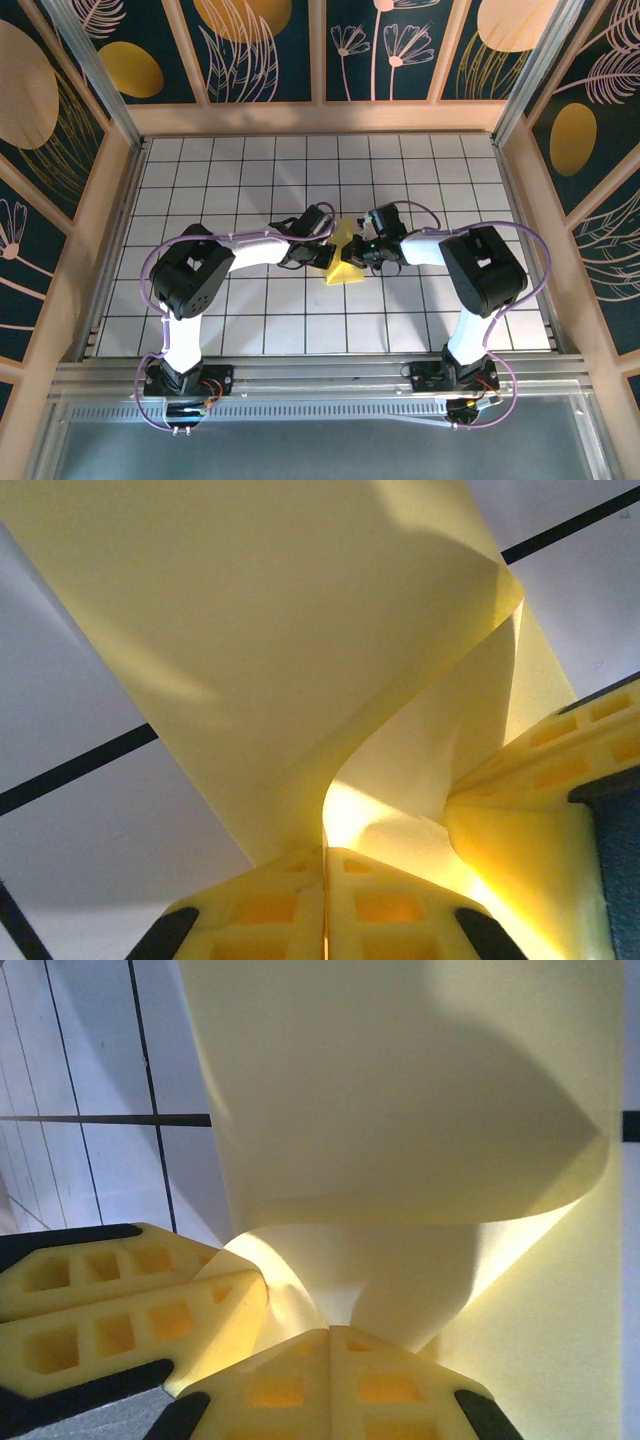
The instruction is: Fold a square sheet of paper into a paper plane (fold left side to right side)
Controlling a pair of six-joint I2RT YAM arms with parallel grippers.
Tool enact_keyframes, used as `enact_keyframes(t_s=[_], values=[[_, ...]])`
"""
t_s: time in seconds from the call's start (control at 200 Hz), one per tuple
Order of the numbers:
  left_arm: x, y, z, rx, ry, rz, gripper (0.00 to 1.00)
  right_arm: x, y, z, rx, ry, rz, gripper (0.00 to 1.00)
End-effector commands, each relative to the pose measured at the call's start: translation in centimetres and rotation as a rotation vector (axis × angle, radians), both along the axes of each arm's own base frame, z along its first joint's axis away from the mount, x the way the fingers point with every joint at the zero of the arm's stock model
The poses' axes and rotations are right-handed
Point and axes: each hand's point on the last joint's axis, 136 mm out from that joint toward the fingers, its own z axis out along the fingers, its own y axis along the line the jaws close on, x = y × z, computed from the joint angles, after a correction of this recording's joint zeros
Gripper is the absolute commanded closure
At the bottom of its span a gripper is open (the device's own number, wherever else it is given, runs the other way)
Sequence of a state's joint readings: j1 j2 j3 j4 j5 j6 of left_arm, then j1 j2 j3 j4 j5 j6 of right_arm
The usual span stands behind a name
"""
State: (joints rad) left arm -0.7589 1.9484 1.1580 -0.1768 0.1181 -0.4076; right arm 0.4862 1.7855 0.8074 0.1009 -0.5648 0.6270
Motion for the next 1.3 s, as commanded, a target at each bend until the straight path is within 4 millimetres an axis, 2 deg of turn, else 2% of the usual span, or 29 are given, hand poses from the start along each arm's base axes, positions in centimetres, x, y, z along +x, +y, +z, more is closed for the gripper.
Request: enact_keyframes(t_s=[0.0, 0.325, 0.43, 0.615, 0.711, 0.826, 0.996, 1.076, 1.181, 1.291], values=[[-0.9, 1.9, -2.6, 0.095, 0.057, 0.01, 0.92, -0.8, -0.6, -1.6, -0.052, 0.024, 0.013, 1.0], [-0.3, 1.6, -1.4, 0.079, 0.031, 0.019, 0.88, -1.8, -1.5, -3.0, -0.094, 0.061, 0.009, 1.0], [0.6, 1.3, 0.5, 0.066, -0.013, 0.031, 0.82, -2.2, -1.7, -3.3, -0.102, 0.067, 0.009, 1.0], [2.1, 0.6, 5.0, 0.017, -0.086, 0.052, 0.72, -2.3, -1.7, -3.4, -0.1, 0.068, 0.007, 1.0], [2.3, 0.8, 6.8, -0.007, -0.102, 0.065, 0.7, -2.2, -1.6, -3.2, -0.094, 0.063, 0.008, 1.0], [1.3, 0.8, 8.1, -0.046, -0.083, 0.062, 0.69, -2.1, -1.5, -3.0, -0.087, 0.057, 0.01, 1.0], [-1.8, -0.4, 8.4, -0.206, 0.048, 0.053, 0.73, -2.0, -1.3, -2.7, -0.079, 0.052, 0.013, 1.0], [-3.5, -1.3, 7.5, -0.295, 0.139, 0.053, 0.76, -2.0, -1.3, -2.7, -0.077, 0.051, 0.014, 1.0], [-4.4, -2.0, 7.2, -0.382, 0.202, 0.061, 0.79, -2.0, -1.3, -2.6, -0.076, 0.049, 0.014, 1.0], [-4.6, -2.0, 5.9, -0.376, 0.231, 0.076, 0.82, -2.0, -1.2, -2.7, -0.075, 0.051, 0.017, 1.0]])
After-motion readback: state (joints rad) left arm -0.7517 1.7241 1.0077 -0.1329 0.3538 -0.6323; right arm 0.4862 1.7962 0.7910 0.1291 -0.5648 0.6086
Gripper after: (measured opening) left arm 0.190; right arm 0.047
